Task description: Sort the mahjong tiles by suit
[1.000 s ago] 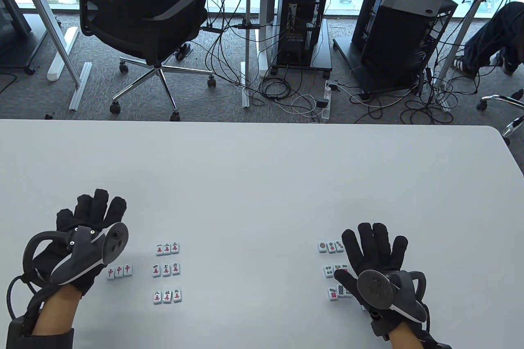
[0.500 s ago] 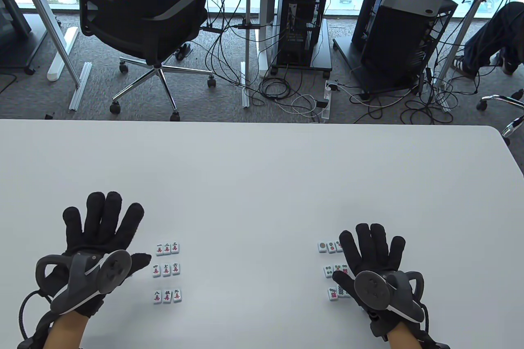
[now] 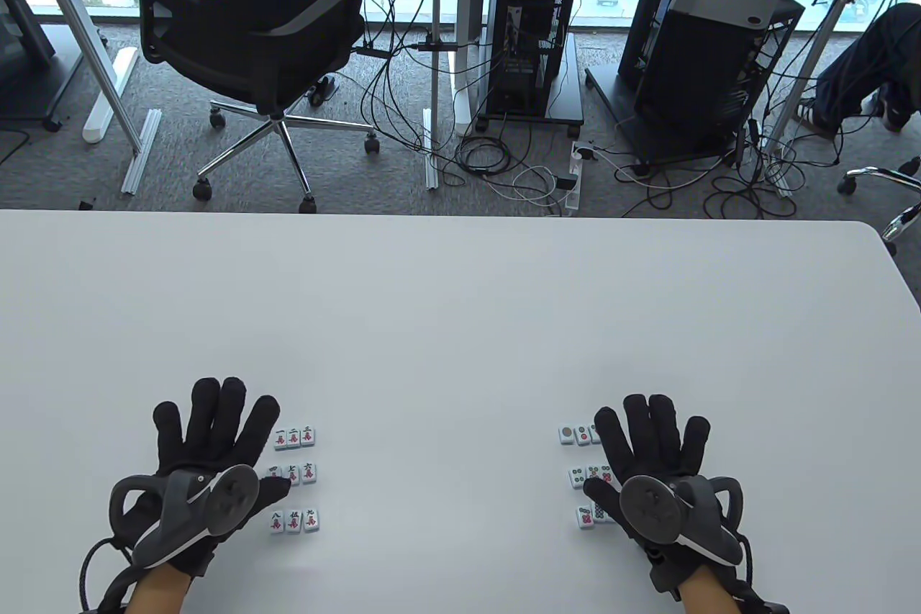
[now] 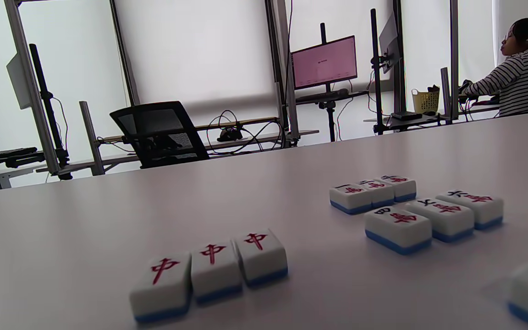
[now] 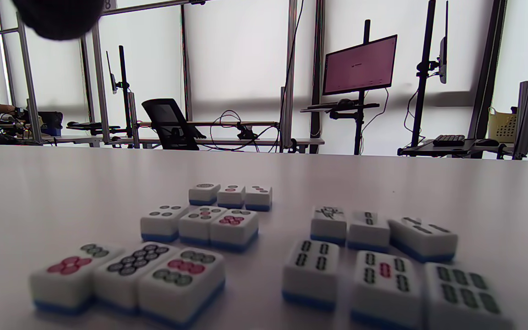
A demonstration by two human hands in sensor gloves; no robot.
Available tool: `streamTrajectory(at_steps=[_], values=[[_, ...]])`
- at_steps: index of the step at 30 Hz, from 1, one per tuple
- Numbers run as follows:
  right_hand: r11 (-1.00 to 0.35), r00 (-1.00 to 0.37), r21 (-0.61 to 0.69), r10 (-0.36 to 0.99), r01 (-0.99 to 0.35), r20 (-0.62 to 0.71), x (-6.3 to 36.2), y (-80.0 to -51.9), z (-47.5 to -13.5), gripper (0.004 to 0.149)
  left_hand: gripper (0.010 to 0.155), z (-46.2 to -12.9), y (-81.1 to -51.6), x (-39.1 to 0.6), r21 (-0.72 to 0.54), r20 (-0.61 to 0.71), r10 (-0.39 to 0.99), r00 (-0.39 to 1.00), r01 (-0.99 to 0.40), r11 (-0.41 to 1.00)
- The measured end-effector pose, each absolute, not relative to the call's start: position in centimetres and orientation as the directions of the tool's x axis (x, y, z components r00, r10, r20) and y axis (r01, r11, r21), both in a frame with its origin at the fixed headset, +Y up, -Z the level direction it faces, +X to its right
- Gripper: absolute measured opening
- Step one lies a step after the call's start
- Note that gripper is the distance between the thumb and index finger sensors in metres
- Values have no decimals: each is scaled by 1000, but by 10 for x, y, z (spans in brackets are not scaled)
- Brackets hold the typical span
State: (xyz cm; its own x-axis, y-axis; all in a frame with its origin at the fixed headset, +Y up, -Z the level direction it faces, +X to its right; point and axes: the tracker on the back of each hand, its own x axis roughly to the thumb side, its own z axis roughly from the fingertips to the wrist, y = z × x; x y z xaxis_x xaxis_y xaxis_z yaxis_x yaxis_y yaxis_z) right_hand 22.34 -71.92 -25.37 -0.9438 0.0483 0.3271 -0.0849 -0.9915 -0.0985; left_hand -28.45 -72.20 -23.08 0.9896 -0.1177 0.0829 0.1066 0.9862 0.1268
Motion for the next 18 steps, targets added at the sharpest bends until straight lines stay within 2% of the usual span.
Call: streamTrajectory(at_steps=[4,7,10,12,15,18], values=[[-990,-945,-99,67,-103,321,224,-718,-254,85,96,-226,-719,-285,149,104,-102,989,85,985],[-978,-935,-151,85,-144,344,217,-712,-252,85,96,-220,-714,-283,164,131,-73,989,51,985],[-965,-934,-228,43,-131,356,205,-703,-252,86,95,-215,-712,-283,186,165,-59,985,28,982],[-964,-937,-257,-25,-70,347,192,-696,-259,87,95,-213,-711,-286,185,170,-46,984,14,983],[-978,-931,-204,-113,42,346,172,-687,-274,88,94,-213,-710,-288,170,172,7,985,-37,985],[-978,-898,-156,-188,136,399,155,-682,-294,75,92,-212,-706,-291,154,173,32,984,-59,986]])
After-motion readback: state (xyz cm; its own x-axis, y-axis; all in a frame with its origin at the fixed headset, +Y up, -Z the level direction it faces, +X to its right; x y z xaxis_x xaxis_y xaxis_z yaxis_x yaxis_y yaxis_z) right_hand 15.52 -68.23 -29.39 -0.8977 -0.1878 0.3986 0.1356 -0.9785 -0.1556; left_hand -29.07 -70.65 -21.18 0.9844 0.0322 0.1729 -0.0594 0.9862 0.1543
